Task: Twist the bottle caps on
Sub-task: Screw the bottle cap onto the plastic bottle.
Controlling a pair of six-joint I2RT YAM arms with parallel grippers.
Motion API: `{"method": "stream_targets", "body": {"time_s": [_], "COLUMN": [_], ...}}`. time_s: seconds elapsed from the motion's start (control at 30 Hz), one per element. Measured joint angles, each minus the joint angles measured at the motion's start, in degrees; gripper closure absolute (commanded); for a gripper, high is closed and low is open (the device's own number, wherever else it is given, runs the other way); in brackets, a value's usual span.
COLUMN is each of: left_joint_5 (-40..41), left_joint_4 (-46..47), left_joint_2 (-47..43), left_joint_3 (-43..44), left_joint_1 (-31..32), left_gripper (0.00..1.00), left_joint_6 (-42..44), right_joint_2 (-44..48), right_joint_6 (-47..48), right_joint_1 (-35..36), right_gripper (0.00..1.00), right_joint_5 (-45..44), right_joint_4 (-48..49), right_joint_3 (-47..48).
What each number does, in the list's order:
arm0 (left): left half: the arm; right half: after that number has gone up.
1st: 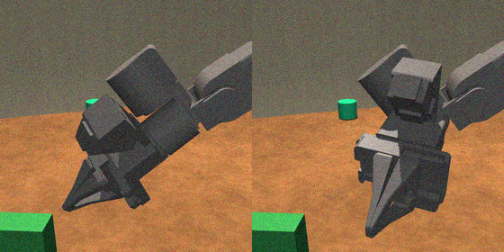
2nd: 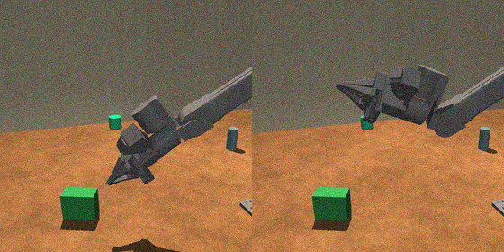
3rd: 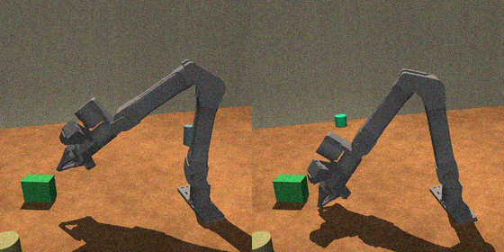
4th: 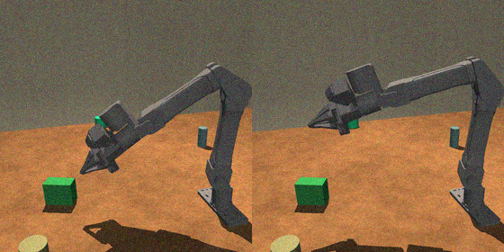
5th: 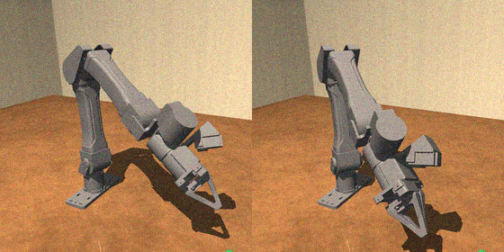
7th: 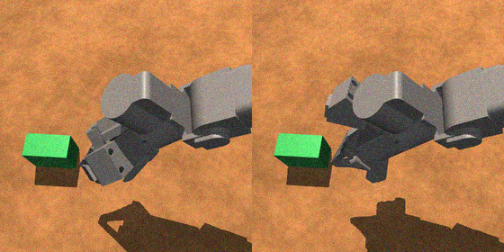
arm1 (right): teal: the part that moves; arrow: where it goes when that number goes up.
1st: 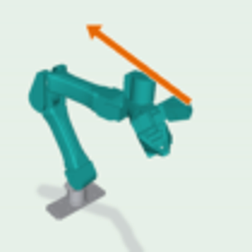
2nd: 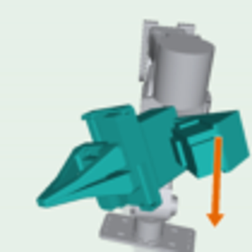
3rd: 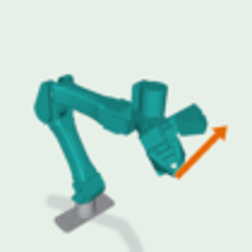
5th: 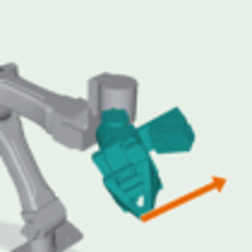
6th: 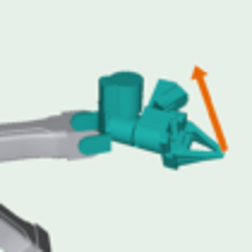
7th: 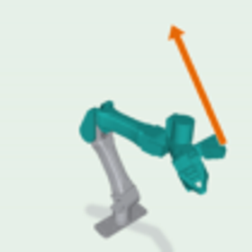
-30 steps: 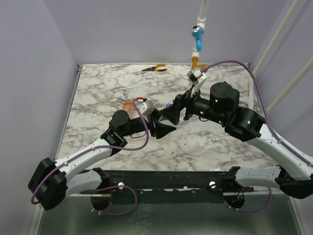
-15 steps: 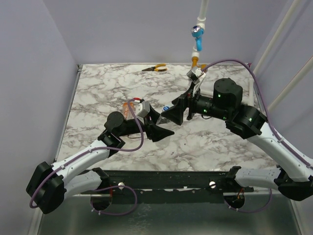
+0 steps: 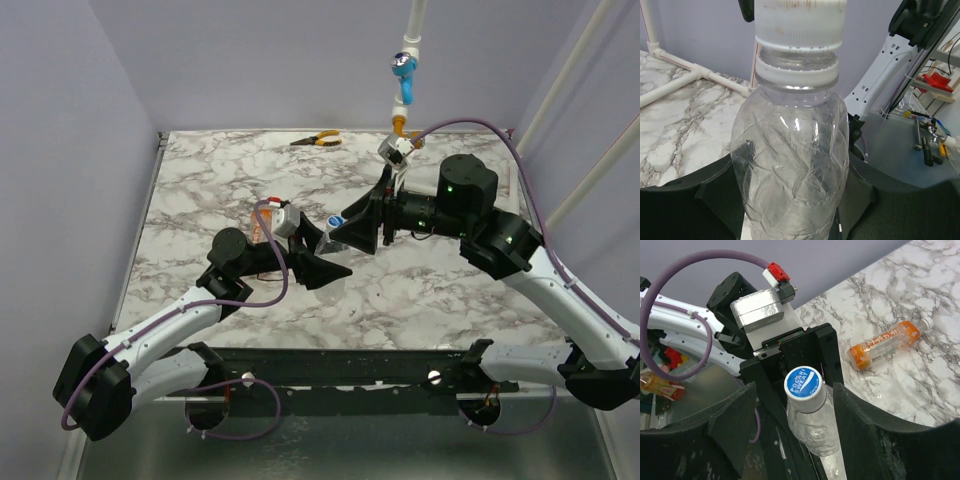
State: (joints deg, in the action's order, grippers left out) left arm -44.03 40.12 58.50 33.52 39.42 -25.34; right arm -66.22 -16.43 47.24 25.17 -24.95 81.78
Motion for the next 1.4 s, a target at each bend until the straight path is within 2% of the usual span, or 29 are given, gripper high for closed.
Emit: {"method": "stream_targets", "body": {"time_s": [0.37,0.8,1.0,1.4], "left_joint_5": [-1.6,-2.14,-2.62,-2.62], "left_joint_4": [1.4,1.9,2.27,1.64], "left_joint_2": [0.26,1.01,1.86,6.16], "left_joint_3": [0.0,0.0,0.13,2.08], "left_joint_1": [-0.42,-0.85,-1.07,-2.27], "left_gripper": [0.72,0.72,0.72,0.72], "left_joint_6": [-1.62,-1.92,-1.9,-1.73], "right_joint_2": [-0.52,-0.85,-0.87,-2.08], "right_joint_6": [-0.02,-0.02,0.0,2.05], "right_joint_1": [-0.24,-0.39,-0.5,-0.87], "right_gripper": [0.5,0.57,0.64,0.67], "right_joint_5": [1.22,1.18,-0.04,-6.23], "right_joint_4": [1.05,1.36,1.29,0.04], "right_joint_3": [-0.33,-1.16,-1.4,-1.44]}}
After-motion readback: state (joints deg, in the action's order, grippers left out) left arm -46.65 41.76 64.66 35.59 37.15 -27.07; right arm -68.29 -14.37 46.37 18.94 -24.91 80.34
